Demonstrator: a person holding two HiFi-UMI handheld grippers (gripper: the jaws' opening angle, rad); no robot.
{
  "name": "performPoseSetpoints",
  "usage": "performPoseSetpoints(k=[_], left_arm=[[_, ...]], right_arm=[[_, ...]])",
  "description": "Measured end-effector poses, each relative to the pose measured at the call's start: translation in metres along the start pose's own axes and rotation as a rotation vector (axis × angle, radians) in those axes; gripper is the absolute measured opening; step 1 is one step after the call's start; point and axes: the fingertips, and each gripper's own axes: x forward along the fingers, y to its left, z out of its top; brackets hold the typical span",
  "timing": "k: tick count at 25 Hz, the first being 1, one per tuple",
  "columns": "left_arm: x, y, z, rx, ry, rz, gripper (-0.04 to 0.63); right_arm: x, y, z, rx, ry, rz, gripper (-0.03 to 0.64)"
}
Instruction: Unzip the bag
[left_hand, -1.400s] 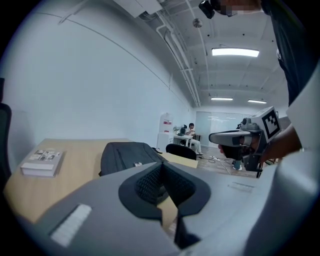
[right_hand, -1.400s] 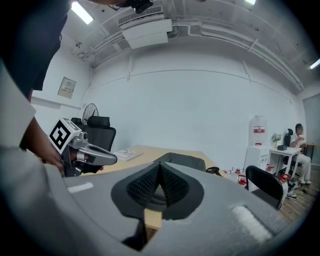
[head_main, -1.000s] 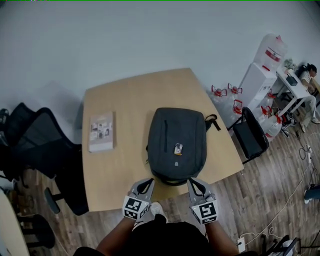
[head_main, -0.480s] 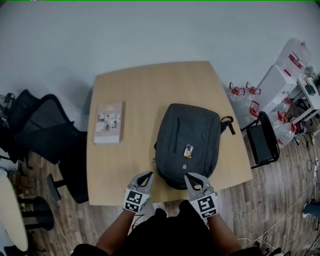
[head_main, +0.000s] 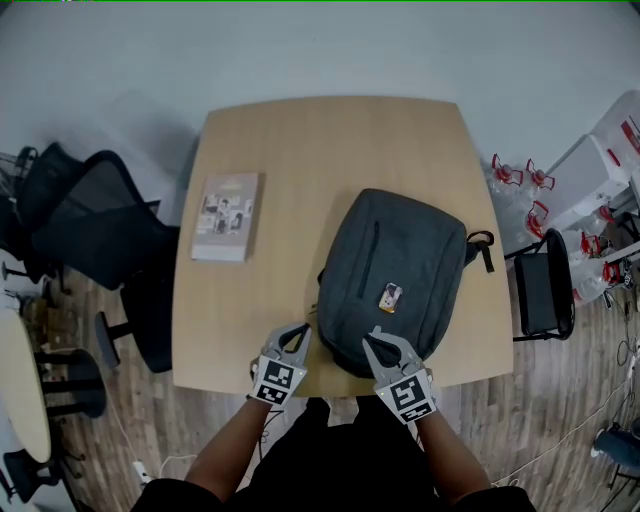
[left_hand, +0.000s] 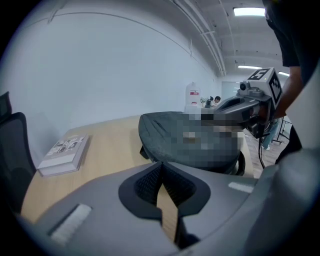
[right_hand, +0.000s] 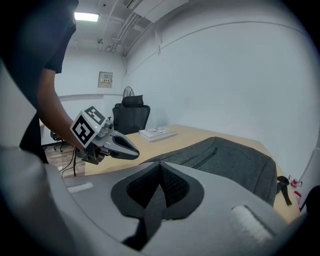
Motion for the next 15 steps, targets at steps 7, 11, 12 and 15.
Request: performPoseSetpoints(k=[7, 11, 12, 15], left_arm=[[0.02, 0.015, -0.023, 0.09, 0.12, -0.005, 0.106], [0.034, 0.014, -0.026, 0.138, 0.167, -0.019, 0.121], [0.036, 0.014, -0.026, 0.14, 0.181, -0.024, 0.121], [0.043, 0.013, -0.029, 0.135, 0.208, -0.034, 0.115]], right_arm=[[0.011, -0.006, -0.007, 0.004, 0.023, 0.049, 0.003], [0.018, -0.01, -0.008, -0.013, 0.037, 0.071, 0.003], [0.019, -0.011, -0.008, -0.018, 0.041, 0.077, 0.003], [0.023, -0.013, -0.013, -0.034, 0.064, 0.092, 0.005]])
